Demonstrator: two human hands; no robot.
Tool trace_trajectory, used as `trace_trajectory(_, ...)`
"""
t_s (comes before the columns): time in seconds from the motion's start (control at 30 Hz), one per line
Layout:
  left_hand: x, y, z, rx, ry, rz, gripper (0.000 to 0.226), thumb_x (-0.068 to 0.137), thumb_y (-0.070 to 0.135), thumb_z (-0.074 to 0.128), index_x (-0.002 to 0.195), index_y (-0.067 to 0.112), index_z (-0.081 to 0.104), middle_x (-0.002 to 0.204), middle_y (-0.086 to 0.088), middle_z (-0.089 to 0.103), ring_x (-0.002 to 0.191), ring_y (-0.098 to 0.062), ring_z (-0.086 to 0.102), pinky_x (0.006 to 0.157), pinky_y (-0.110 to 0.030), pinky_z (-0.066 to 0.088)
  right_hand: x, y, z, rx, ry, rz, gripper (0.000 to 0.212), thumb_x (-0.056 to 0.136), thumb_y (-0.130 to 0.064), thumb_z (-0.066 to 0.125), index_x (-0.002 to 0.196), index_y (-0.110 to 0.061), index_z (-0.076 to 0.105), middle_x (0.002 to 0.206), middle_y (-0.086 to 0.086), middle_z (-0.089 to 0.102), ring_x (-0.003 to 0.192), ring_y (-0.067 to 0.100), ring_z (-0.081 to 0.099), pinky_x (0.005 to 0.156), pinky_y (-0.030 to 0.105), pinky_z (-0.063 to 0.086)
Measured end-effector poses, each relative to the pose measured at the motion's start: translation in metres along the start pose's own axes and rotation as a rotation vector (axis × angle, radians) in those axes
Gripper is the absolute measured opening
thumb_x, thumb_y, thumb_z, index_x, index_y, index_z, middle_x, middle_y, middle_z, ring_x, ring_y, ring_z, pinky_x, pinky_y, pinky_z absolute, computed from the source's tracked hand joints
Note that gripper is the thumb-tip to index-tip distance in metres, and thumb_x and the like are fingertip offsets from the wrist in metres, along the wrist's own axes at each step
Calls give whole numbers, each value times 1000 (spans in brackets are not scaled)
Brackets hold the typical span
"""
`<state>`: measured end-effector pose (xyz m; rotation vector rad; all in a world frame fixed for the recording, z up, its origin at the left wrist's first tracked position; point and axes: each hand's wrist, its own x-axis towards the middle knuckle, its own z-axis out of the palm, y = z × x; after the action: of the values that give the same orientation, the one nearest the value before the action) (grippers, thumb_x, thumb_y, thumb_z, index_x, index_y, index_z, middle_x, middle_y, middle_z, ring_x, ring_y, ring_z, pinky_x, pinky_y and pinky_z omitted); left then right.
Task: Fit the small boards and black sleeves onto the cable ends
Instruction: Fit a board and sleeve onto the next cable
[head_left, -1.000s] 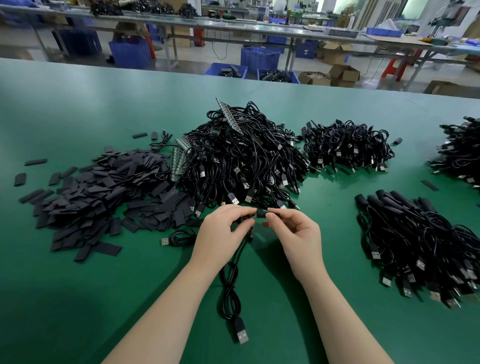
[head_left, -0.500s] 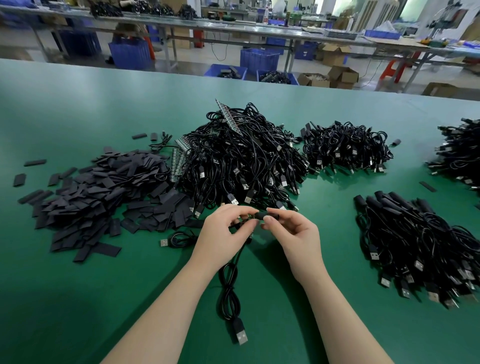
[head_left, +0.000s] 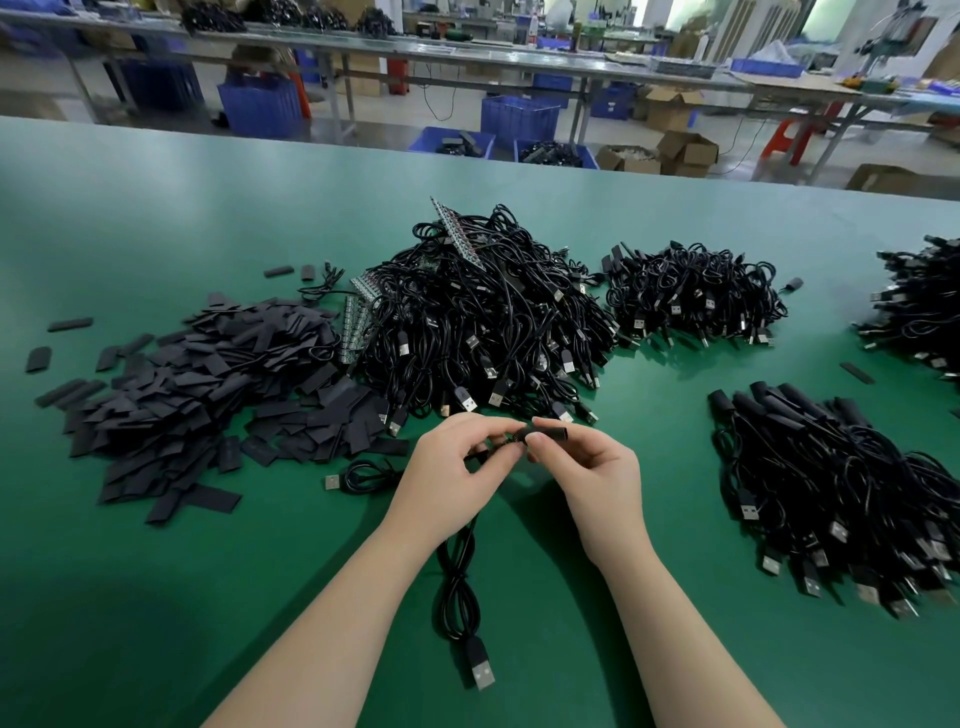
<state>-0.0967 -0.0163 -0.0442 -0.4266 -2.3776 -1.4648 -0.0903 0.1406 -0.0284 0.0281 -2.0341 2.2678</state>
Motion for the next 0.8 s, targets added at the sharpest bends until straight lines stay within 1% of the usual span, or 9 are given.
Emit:
trace_trajectory(0.07,0,-1,0,-10,4,3,25,83,40,62,98,60,64,96,21,62,89,-11,61,77,-16,48,0,0,0,-13,5,-4,25,82,-5,77,81,-30,81,82,3,77,77,9,70,72,17,53)
trace_trajectory(0.2,-1,-3,0,-19,16,-25,24,82,37,66,106,44,69,96,22,64,88,-10,62,78,-20,50,1,0,-1,-20,-18,-5,25,83,-6,76,82,-31,81,81,3,77,78,11,70,75,19,55)
trace_trajectory(0.3,0,-2,-1,-22,28,-21,25,82,34,68,104,46,68,98,26,65,93,-5,63,81,-20,50,2,0,-2,-12,-54,7,25,84,-7,75,84,-31,81,82,3,77,77,11,71,74,19,54)
trace_trajectory(0.43,0,0,-3,-13,23,4,25,83,31,68,103,47,66,100,25,66,95,-4,64,81,-19,50,2,-1,-4,-22,-73,11,24,84,-7,76,84,-31,80,82,3,77,77,11,71,73,18,54)
trace_trajectory(0.6,0,-2,-2,-10,37,-18,21,84,24,72,102,35,74,96,22,67,95,-1,63,82,-16,49,1,-1,-3,-30,-71,12,24,84,-8,76,83,-31,81,80,3,77,75,9,71,71,17,53)
trace_trajectory(0.8,0,0,-3,-3,41,-4,20,84,21,73,101,32,75,95,24,68,97,0,63,83,-15,48,1,0,-2,-74,-34,-22,26,83,-10,77,82,-36,80,82,0,77,77,10,71,74,18,54)
